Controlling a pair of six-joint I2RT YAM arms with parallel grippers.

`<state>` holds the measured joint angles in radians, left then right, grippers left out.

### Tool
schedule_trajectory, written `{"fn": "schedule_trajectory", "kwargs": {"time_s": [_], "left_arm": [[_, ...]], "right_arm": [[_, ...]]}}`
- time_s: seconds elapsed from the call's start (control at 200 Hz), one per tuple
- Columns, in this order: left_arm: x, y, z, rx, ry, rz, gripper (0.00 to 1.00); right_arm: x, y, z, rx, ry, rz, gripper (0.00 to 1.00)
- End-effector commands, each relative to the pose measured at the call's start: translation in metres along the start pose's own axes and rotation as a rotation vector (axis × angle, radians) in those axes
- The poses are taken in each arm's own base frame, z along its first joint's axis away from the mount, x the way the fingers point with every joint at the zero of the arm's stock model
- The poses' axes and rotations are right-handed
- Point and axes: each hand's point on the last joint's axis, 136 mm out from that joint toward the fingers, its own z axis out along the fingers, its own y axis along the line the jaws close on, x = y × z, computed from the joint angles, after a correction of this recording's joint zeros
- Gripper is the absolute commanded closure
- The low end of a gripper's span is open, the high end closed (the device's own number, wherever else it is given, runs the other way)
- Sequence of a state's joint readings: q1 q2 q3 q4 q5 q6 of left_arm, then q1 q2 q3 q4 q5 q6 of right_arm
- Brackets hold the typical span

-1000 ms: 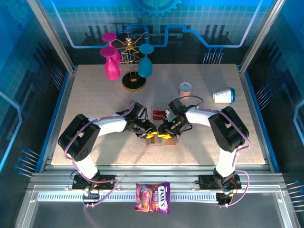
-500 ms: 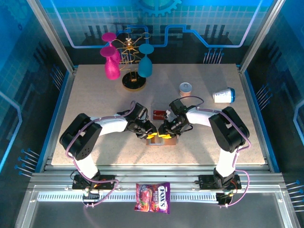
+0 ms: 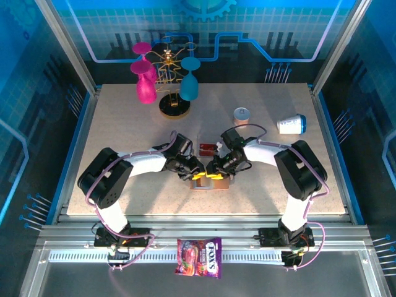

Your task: Take the credit cards out of the card holder

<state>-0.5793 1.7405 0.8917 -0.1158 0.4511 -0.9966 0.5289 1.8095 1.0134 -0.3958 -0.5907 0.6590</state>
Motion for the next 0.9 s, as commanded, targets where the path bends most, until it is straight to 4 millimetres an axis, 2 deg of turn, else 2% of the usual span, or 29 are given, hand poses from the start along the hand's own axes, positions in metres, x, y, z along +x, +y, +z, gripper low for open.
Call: {"fn": "schedule_trajectory", "kwargs": {"time_s": [0.0,0.22,0.44,0.675,0.896], "left_arm": [[0.003,-0.011,0.000,0.033,0.021,0.004,0.80],[0.002,-0.023,-0.008,0.048,0.013,0.025,0.80],[0.000,-0.041,-0.015,0.070,0.012,0.061,0.75],[-0.002,-0.053,-0.009,0.086,0.031,0.074,0.72],[0.000,-0.064,0.002,0.097,0.060,0.092,0.64]], "right_arm": [[0.002,0.004,-0.013,-0.006,-0.018,0.014,0.69],[-0.002,0.013,-0.034,-0.001,-0.070,-0.002,0.69],[-0.008,0.016,-0.059,0.006,-0.134,-0.008,0.69],[-0.009,0.010,-0.085,0.032,-0.200,-0.006,0.69],[-0.008,0.003,-0.102,0.038,-0.253,0.008,0.69]]}}
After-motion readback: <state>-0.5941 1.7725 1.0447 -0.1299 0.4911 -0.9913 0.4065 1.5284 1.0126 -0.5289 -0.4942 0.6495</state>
